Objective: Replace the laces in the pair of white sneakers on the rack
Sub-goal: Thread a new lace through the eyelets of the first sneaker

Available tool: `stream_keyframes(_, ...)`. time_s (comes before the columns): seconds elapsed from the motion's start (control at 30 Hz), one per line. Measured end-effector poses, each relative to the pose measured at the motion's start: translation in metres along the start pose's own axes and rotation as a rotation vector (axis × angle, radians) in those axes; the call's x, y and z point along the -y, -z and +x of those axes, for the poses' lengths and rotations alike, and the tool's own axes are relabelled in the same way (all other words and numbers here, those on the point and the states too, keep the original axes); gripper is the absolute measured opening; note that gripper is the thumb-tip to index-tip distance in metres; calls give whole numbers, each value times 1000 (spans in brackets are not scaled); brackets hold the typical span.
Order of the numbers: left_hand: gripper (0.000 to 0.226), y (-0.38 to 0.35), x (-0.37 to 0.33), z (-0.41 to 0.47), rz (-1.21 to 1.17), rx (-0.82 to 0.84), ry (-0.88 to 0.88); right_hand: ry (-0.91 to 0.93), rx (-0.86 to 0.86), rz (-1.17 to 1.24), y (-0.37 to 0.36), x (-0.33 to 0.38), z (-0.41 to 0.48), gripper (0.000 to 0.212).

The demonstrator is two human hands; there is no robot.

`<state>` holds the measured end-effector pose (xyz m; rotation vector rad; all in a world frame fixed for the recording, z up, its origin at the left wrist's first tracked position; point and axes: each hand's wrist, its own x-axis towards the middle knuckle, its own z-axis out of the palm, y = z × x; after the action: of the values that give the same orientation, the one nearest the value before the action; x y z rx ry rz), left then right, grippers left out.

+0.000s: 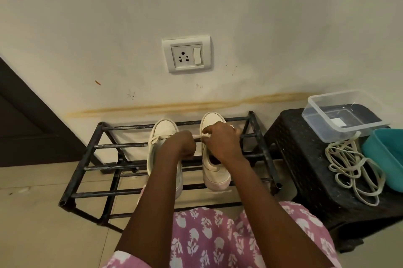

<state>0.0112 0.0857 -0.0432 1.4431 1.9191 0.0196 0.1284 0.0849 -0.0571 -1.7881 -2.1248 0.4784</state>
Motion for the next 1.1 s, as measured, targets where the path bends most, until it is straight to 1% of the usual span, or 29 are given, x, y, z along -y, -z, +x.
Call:
stream_keyframes(0.1, 32, -6, 2, -2, 130, 71, -36, 6, -4, -234, -6, 7, 0, 28)
stream_keyframes(0.17, 31, -8, 3, 0, 155, 48, -63, 0, -13, -310, -8, 12, 1, 23)
stream_keyframes(0.23, 35, -9, 3, 3, 80, 12, -56, -18, -12, -326, -9, 19, 1, 21)
stream_keyframes(0.33, 44, -10, 3, 4, -68, 52, -59, 3, -28, -345, -13, 22, 2, 21)
stream_keyframes(0.4, 47, -12, 5, 4, -158, 73, -68, 37, -72, -343, -14, 20, 1, 20)
stream_keyframes(0.47, 47, -11, 7, 5, -262, 39, -81, 65, -134, -329, -11, 15, 2, 23)
stream_keyframes(0.53, 42, -6, 6, 5, -355, -59, -137, 56, -176, -230, -7, 12, 2, 26)
stream_keyframes(0.6, 34, -1, 3, 3, -470, -163, -249, -20, -181, -10, -1, 12, 3, 25)
stream_keyframes(0.67, 34, -1, -2, -2, -612, -165, -338, -99, -201, 253, 6, 14, 5, 22)
stream_keyframes(0.73, 32, -3, -7, -6, -672, -174, -398, -140, -241, 495, 15, 17, 6, 20)
stream_keyframes(0.8, 28, -5, -11, -6, -726, -222, -447, -166, -274, 654, 24, 20, 8, 21)
stream_keyframes(0.87, 31, -6, -15, -7, -810, -258, -483, -217, -304, 784, 34, 21, 11, 21)
stream_keyframes(0.93, 31, -7, -17, -7, -884, -266, -507, -235, -332, 861, 42, 22, 14, 21)
stream_keyframes(1.03, 18, -10, -17, -8, -943, -293, -515, -231, -384, 931, 55, 26, 18, 17)
stream_keyframes(1.1, 13, -12, -17, -6, -928, -319, -499, -234, -418, 970, 65, 28, 20, 12)
